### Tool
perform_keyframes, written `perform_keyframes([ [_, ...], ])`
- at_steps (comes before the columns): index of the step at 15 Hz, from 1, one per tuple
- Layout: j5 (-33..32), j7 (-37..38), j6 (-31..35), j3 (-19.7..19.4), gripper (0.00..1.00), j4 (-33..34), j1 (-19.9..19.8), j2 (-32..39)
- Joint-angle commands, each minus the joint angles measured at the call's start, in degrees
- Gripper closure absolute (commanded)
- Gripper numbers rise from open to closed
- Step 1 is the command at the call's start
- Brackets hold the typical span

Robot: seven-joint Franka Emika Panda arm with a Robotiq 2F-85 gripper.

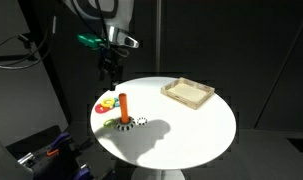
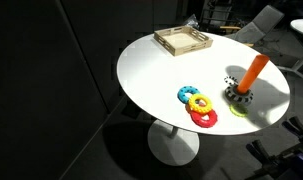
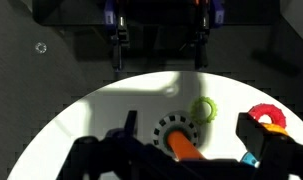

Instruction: Pick up a light green ring and stack it on top of the ring stacking stand

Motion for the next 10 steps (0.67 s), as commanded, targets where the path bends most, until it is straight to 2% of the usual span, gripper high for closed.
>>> perform_keyframes([
  [1, 0.2, 3.1, 5.6, 1.8, 0.00, -5.3, 1.3, -3.5],
  [5, 0.6, 3.4, 11.9, 3.0, 0.00, -9.2, 2.5, -4.8],
  [10, 0.7, 2.3, 11.1, 2.9, 0.00, -8.5, 2.9, -3.4],
])
